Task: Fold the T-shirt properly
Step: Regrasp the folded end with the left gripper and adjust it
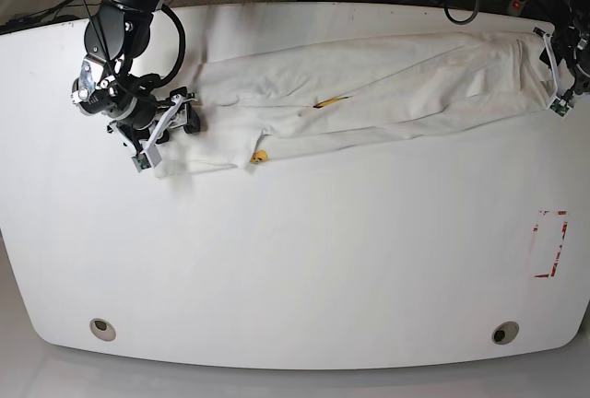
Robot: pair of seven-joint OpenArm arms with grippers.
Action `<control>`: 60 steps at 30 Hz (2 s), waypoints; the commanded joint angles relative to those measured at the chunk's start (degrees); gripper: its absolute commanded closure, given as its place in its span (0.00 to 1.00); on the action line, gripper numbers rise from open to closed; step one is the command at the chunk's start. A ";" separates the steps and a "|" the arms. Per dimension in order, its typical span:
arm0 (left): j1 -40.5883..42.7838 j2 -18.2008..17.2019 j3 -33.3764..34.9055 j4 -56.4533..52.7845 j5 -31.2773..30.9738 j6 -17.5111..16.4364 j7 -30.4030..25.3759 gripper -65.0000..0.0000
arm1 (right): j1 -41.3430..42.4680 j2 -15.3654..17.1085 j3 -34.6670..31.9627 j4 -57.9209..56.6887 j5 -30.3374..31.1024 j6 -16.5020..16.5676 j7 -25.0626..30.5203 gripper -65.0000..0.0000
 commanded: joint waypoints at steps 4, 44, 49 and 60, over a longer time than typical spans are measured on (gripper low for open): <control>-0.04 -1.21 -0.74 2.87 0.06 0.14 0.05 0.50 | 0.03 0.42 0.20 0.07 -1.75 -0.51 -2.18 0.40; -7.95 8.29 -5.23 -6.19 -9.52 0.14 1.81 0.49 | 0.03 -1.16 0.20 0.07 -1.75 -0.51 -2.18 0.40; -9.00 8.46 -4.88 -10.05 -10.22 0.14 1.72 0.49 | 0.03 -1.16 0.20 0.07 -1.75 -0.51 -2.18 0.40; -9.53 8.20 -2.50 -14.54 -18.05 0.14 1.81 0.49 | -0.06 -1.16 0.20 0.07 -1.75 -0.51 -2.18 0.40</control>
